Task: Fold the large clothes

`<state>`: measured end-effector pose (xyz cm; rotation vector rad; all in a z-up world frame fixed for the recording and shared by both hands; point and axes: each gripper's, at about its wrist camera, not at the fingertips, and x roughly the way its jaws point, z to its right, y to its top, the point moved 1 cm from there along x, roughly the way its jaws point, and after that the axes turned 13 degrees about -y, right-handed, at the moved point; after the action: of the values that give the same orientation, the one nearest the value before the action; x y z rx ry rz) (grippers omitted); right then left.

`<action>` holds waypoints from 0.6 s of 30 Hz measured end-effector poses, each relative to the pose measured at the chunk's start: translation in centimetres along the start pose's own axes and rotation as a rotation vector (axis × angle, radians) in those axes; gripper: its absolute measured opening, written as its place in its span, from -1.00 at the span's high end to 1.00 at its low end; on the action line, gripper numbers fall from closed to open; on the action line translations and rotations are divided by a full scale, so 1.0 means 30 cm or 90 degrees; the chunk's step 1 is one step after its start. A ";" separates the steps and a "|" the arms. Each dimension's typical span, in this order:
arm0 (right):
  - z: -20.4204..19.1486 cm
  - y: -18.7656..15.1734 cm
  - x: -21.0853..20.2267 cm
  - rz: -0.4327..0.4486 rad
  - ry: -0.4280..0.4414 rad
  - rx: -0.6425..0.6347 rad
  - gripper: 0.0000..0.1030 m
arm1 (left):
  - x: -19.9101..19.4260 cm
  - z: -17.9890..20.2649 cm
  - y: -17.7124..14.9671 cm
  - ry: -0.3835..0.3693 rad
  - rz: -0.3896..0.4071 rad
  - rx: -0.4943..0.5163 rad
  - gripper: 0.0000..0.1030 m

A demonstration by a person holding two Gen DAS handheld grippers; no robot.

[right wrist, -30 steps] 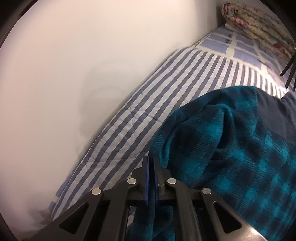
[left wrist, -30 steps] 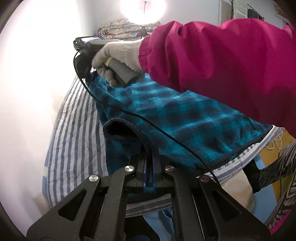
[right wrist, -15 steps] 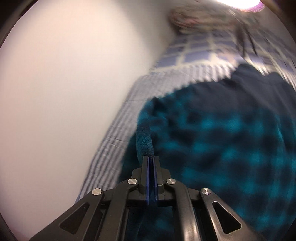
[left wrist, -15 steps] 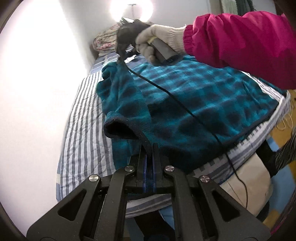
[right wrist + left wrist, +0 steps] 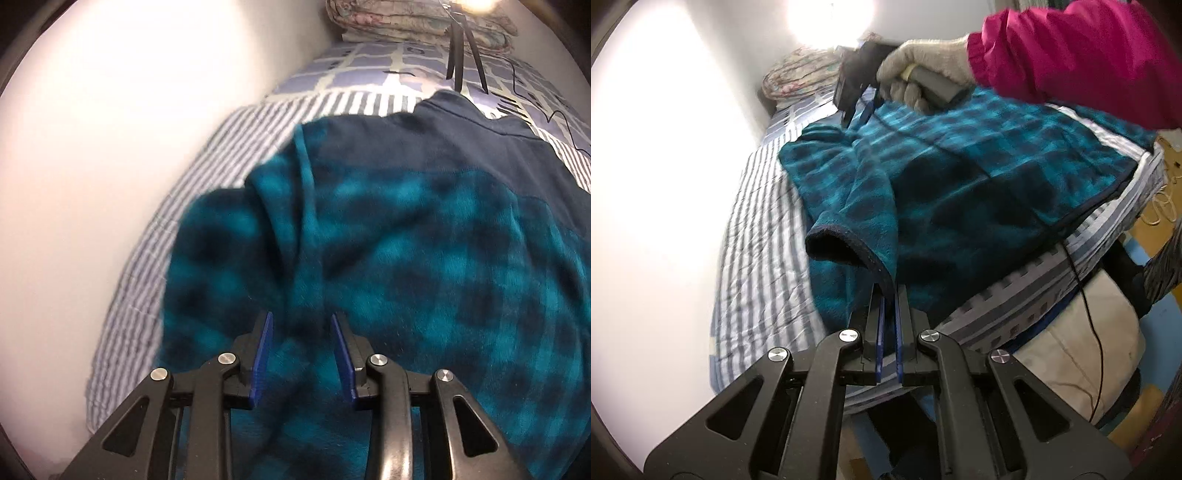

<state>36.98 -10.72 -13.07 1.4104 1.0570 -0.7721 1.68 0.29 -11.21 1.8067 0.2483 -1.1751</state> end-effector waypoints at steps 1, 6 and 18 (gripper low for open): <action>-0.010 -0.005 -0.007 -0.001 0.006 -0.008 0.32 | -0.006 -0.003 -0.010 0.000 -0.003 -0.004 0.83; -0.057 -0.114 -0.040 -0.015 0.052 -0.042 0.32 | -0.068 0.009 -0.067 -0.037 0.015 -0.039 0.03; -0.206 -0.393 -0.158 -0.010 0.069 -0.168 0.30 | 0.017 -0.247 -0.077 -0.211 0.003 -0.358 0.03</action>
<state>23.61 -6.13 -12.57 1.2291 1.2073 -0.5485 5.10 7.22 -12.20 1.1084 0.3394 -1.2299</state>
